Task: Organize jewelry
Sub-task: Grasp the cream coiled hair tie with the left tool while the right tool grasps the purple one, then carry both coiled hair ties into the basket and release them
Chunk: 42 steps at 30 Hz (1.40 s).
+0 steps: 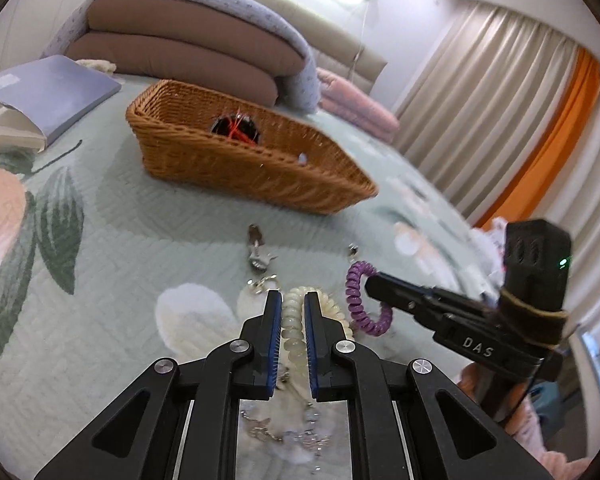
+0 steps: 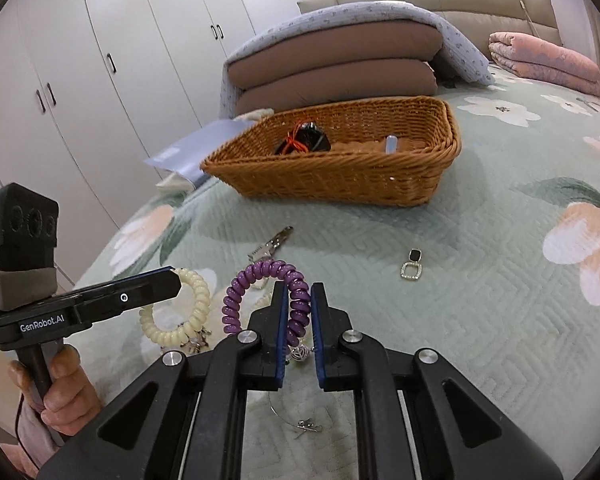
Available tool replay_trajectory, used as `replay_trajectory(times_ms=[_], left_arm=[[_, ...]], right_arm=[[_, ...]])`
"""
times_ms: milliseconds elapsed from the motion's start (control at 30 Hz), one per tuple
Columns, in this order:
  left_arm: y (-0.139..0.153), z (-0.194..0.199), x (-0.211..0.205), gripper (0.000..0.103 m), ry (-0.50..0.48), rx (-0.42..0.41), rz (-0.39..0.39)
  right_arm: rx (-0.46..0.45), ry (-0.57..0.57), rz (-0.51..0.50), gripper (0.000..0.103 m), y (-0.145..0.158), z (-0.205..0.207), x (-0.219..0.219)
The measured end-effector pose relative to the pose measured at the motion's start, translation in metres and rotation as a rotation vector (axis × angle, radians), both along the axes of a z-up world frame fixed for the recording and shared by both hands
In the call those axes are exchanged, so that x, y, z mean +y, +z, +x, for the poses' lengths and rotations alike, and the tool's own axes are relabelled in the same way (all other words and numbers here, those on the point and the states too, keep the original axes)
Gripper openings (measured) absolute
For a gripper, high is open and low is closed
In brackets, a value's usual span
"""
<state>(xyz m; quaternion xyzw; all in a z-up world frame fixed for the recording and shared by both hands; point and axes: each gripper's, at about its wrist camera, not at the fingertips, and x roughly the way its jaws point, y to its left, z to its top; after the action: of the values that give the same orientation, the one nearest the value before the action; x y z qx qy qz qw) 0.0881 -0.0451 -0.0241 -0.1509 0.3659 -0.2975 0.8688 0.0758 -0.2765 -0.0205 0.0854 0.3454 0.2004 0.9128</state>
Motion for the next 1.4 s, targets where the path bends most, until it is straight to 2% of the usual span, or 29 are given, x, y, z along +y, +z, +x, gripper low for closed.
replay_trajectory(times_ms=[367, 533, 633, 767, 933, 1067, 1167, 1400], left_arm=[[0.001, 0.000, -0.001, 0.011, 0.013, -0.010, 0.001], [0.008, -0.001, 0.000, 0.011, 0.031, -0.032, 0.019], [0.031, 0.007, 0.005, 0.011, 0.044, -0.057, 0.010], [0.072, 0.027, 0.007, 0.011, 0.080, -0.128, 0.040], [0.103, 0.086, 0.000, 0.011, 0.165, -0.166, 0.054], [0.095, 0.133, -0.009, 0.011, 0.244, -0.158, 0.111], [0.078, 0.162, -0.017, 0.011, 0.257, -0.139, 0.142], [0.047, 0.180, -0.017, 0.011, 0.260, -0.128, 0.193]], right_arm=[[-0.011, -0.036, -0.012, 0.013, 0.002, -0.001, -0.003], [-0.076, -0.110, -0.060, 0.013, 0.013, -0.006, -0.008], [-0.104, -0.147, -0.084, 0.013, 0.029, 0.002, -0.011], [-0.152, -0.196, -0.096, 0.013, 0.062, 0.027, -0.014], [-0.200, -0.256, -0.102, 0.013, 0.086, 0.081, -0.019], [-0.155, -0.271, -0.082, 0.013, 0.083, 0.132, -0.026], [-0.102, -0.273, -0.068, 0.013, 0.069, 0.164, -0.029], [-0.023, -0.254, -0.043, 0.013, 0.034, 0.190, -0.034]])
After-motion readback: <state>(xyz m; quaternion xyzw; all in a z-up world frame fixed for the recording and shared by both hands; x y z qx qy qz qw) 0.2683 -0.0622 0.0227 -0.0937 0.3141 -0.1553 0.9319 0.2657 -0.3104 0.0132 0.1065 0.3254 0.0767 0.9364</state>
